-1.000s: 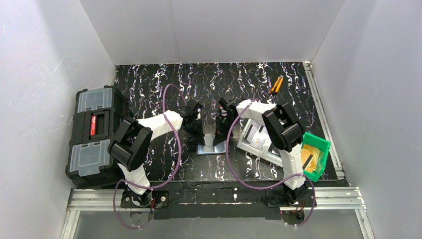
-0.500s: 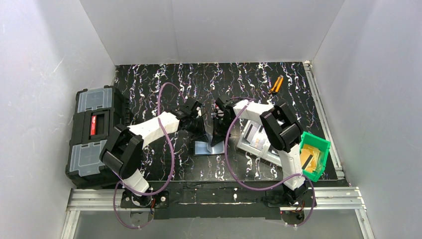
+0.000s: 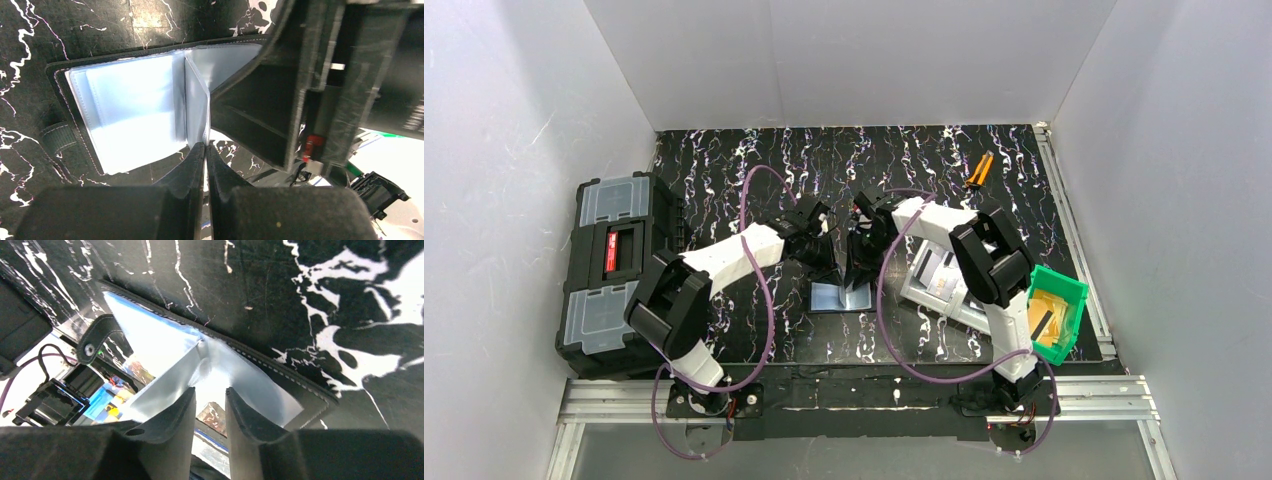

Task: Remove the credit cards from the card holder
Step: Remove the credit card from the card holder.

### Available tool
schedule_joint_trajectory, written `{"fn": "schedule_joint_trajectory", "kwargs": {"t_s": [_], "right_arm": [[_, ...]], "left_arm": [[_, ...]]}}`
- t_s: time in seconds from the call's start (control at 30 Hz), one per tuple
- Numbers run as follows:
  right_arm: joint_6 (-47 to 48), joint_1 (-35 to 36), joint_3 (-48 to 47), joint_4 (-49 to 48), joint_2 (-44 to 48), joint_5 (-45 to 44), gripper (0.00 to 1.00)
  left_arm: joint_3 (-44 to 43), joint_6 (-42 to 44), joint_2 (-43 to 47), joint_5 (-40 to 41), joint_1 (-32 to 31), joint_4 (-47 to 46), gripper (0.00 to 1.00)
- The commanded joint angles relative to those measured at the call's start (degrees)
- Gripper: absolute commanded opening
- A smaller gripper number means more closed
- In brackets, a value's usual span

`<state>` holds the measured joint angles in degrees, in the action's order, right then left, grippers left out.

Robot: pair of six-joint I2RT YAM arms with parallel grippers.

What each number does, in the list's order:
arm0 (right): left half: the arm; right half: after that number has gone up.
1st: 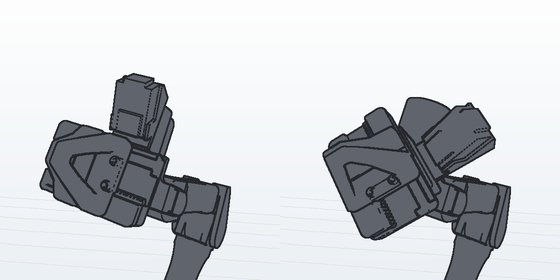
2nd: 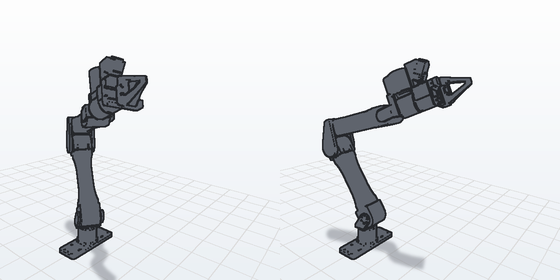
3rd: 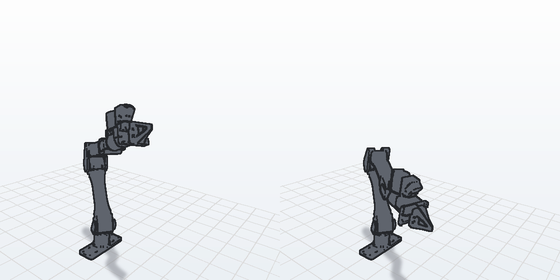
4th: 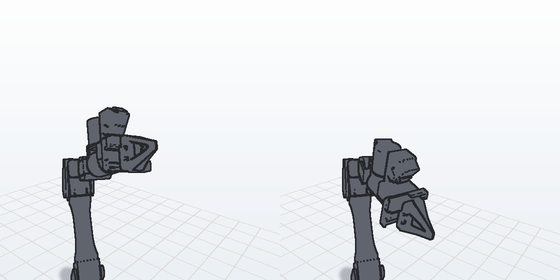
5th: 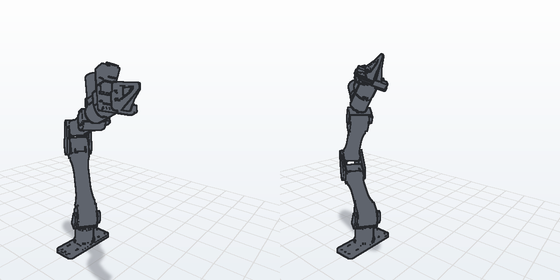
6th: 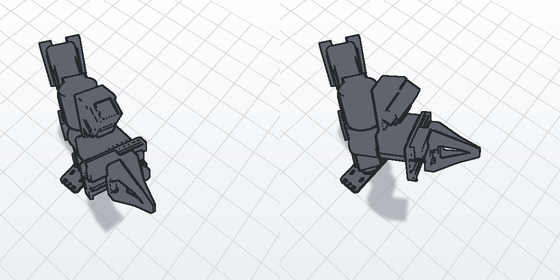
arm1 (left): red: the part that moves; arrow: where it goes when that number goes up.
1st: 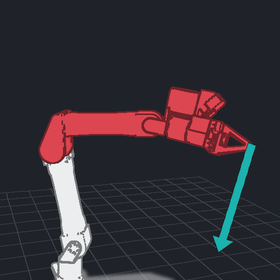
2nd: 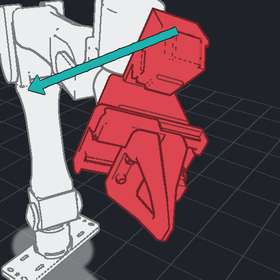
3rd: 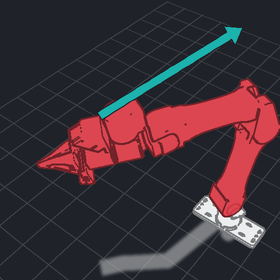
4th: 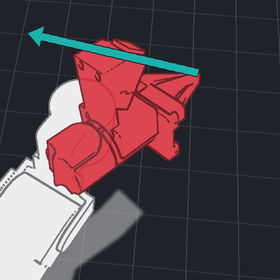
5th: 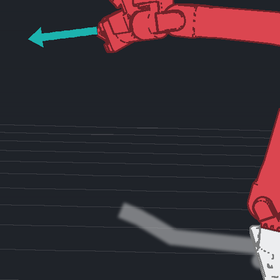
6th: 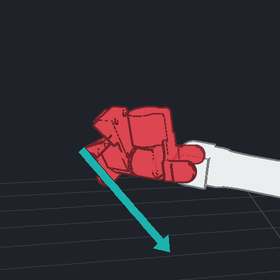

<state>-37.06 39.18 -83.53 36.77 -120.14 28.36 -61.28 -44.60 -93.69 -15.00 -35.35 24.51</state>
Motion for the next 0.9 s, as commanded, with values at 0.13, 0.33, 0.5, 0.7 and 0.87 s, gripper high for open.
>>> {"fn": "schedule_joint_trajectory", "kwargs": {"t_s": [0.13,0.33,0.5,0.7,0.87], "right_arm": [[-0.2,-2.3,0.9,0.0,10.1,-2.0,0.44],[-0.2,-2.9,1.1,3.0,15.2,-5.8,0.49],[0.3,-4.1,2.5,5.9,19.9,-11.2,0.55],[0.7,-7.0,7.6,7.0,27.4,-15.3,0.64],[0.8,-8.2,10.7,7.3,31.4,-16.6,0.65]], "left_arm": [[-2.8,0.0,-0.7,0.5,-0.8,2.4,0.00],[-5.3,0.3,-2.3,-0.2,-2.2,2.2,0.06],[-8.1,0.3,-4.9,-0.9,-3.3,2.1,0.10],[-10.1,0.1,-8.4,-2.2,-4.5,1.0,0.15],[-10.1,-0.4,-10.6,-4.0,-4.8,-1.1,0.22]]}}
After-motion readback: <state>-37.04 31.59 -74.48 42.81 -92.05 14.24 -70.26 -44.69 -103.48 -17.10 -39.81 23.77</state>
